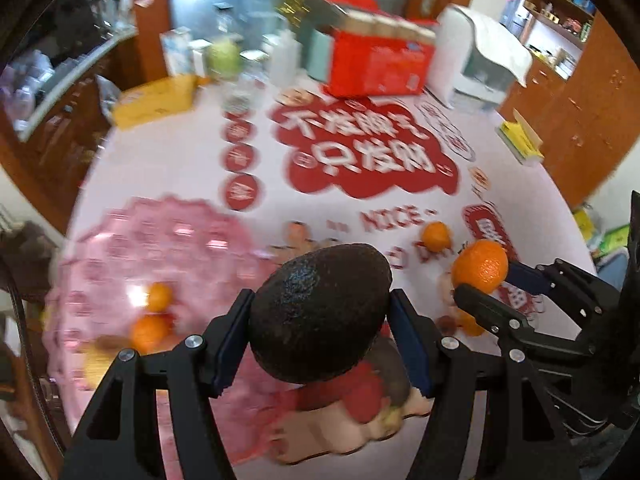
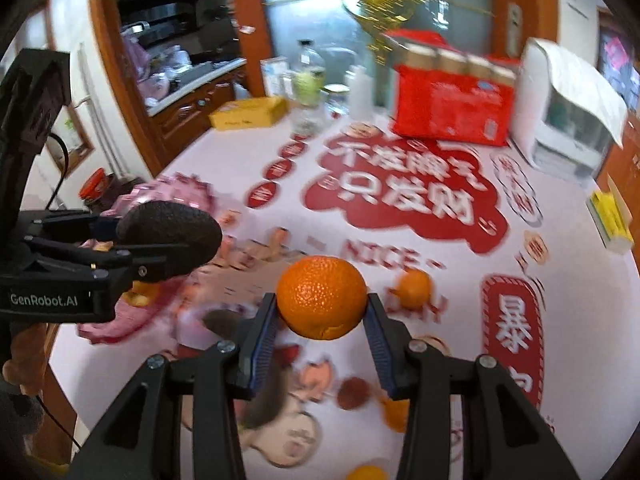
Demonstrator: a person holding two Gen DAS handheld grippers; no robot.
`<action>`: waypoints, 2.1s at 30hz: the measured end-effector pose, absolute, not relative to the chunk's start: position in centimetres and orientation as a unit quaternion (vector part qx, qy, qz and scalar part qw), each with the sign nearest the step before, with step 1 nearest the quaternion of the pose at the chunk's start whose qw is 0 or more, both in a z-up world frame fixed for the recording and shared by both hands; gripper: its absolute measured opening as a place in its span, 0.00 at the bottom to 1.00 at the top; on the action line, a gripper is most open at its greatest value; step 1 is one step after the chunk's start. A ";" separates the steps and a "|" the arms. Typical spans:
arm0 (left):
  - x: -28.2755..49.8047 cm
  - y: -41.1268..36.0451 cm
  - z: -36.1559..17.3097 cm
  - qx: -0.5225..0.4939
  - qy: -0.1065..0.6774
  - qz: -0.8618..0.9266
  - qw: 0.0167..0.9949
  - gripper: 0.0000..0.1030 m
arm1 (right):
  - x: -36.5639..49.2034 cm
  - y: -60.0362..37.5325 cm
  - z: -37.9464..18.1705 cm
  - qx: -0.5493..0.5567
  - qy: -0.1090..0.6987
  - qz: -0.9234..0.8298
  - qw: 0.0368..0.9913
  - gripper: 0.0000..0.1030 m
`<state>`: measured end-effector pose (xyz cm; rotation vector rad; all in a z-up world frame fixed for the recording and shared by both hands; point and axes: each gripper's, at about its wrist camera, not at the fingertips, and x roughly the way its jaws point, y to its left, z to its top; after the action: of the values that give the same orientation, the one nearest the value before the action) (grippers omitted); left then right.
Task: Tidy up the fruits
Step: 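Carry avocado and mandarin over the pink bowl and open both tools, then withdraw both tools from the bowl toward the banana and mandarins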
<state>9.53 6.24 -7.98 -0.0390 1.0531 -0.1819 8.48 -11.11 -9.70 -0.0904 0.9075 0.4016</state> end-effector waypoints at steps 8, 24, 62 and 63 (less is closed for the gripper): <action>7.8 15.5 -5.5 0.021 0.475 -0.009 0.880 0.63 | 8.0 -2.0 -7.7 -0.061 0.420 0.229 0.876 0.42; 12.0 27.7 -13.9 0.007 0.535 0.009 0.845 0.63 | 12.4 9.5 -14.1 -0.049 0.490 0.178 0.852 0.42; 8.9 23.4 -10.3 0.064 0.505 -0.002 0.861 0.82 | 7.9 7.6 -10.8 -0.031 0.456 0.147 0.877 0.54; 8.6 23.2 -10.0 0.063 0.503 -0.001 0.862 0.82 | 7.7 7.3 -10.6 -0.031 0.454 0.148 0.878 0.54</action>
<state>8.63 23.23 -9.97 0.1322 1.0544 -0.0027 7.69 7.32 -10.56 -0.0636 0.9468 0.3095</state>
